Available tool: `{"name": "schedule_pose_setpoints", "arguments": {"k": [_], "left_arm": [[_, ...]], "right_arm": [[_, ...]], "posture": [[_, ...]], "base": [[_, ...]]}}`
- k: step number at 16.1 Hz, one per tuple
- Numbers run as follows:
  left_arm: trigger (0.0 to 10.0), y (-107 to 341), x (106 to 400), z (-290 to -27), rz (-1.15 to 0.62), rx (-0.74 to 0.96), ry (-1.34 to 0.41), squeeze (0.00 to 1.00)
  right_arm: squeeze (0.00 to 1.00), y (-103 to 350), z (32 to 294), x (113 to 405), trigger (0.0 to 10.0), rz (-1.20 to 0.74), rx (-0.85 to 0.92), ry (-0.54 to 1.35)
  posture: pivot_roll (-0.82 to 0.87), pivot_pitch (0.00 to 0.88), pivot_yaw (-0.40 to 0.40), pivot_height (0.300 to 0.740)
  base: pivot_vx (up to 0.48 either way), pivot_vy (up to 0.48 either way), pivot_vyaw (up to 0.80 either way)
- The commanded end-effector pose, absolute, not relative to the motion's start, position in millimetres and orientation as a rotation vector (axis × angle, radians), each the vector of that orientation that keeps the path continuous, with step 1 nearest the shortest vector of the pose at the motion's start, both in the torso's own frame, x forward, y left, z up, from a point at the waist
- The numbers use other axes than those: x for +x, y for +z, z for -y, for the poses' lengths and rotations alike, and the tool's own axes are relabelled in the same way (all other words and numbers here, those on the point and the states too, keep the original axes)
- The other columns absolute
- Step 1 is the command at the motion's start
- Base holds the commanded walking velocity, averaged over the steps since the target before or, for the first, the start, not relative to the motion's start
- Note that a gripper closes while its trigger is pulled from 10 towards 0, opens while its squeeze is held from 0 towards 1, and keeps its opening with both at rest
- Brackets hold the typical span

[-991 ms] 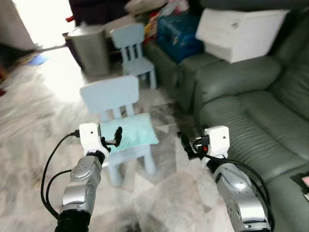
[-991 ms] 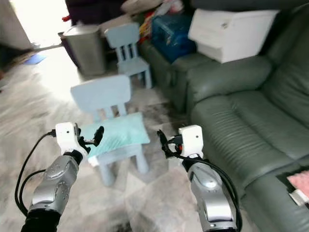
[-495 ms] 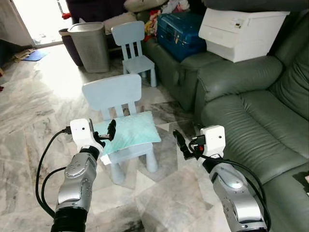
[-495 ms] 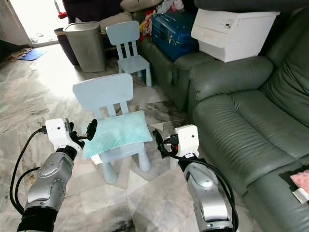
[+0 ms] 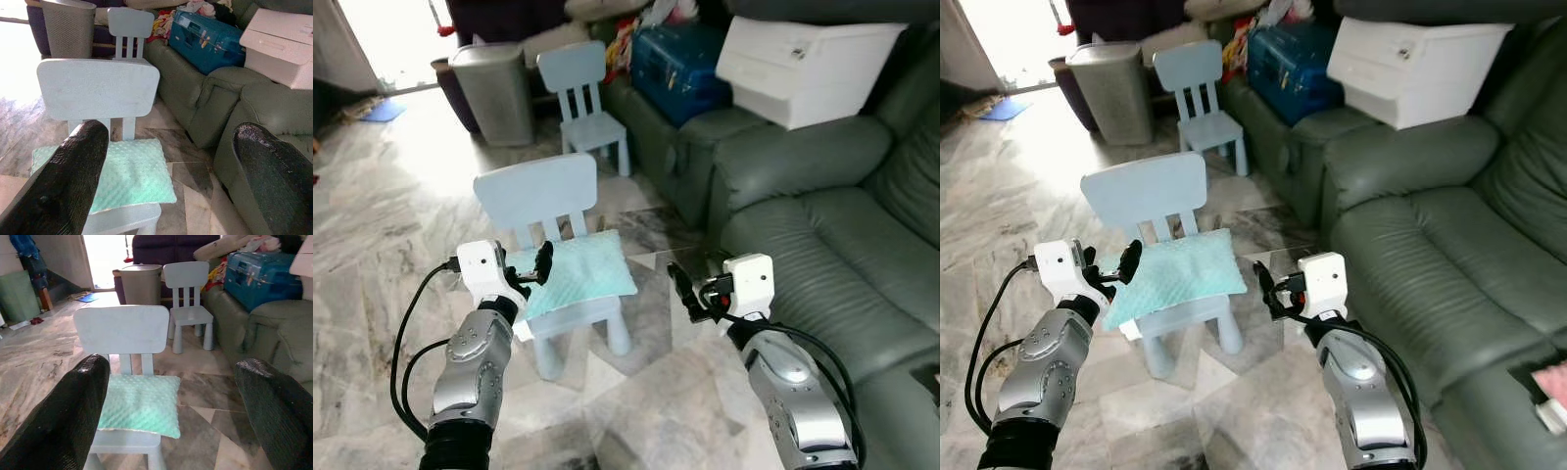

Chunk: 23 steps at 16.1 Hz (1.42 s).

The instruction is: Move the pillow to the sofa

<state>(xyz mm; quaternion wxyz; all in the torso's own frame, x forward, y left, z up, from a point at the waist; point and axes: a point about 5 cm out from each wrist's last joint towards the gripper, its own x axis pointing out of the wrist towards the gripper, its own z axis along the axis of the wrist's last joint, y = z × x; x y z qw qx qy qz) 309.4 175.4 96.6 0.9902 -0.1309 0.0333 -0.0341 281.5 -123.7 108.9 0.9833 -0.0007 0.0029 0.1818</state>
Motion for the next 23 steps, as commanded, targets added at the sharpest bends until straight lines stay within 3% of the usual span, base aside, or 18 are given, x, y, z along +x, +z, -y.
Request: {"name": "schedule_pose_setpoints", "arguments": {"k": [1, 9, 12, 18, 23], "left_arm": [[10.0, 98.9, 309.1, -179.3, -0.054, -0.266, -0.063, 0.00], [10.0, 96.3, 308.2, -177.1, -0.064, -0.276, -0.070, 0.00], [10.0, 91.6, 308.1, -175.9, -0.097, -0.269, -0.054, 0.00], [10.0, 88.2, 308.8, -178.2, -0.121, -0.286, -0.025, 0.00], [10.0, 88.2, 309.7, -178.2, -0.131, -0.273, -0.026, 0.00]], "right_arm": [[0.00, 110.8, 119.8, 282.0, 10.0, 0.005, -0.008, 0.385], [0.00, 109.4, 119.7, 281.7, 10.0, 0.007, -0.013, 0.394], [0.00, 108.5, 120.0, 282.1, 10.0, 0.008, -0.010, 0.395], [0.00, 107.3, 119.6, 282.2, 10.0, 0.005, -0.006, 0.395], [0.00, 106.8, 120.1, 282.1, 10.0, 0.006, -0.006, 0.396]], "posture": [[-0.18, 0.000, 0.062, 0.740], [-0.18, 0.000, 0.057, 0.740], [-0.18, 0.000, 0.058, 0.740], [-0.18, 0.000, 0.058, 0.740], [-0.18, 0.000, 0.057, 0.740]], "base": [[0.472, 0.000, 0.00], [0.474, 0.000, 0.00], [0.395, 0.000, 0.60], [0.000, 0.000, 0.20], [0.000, 0.454, 0.00]]}}
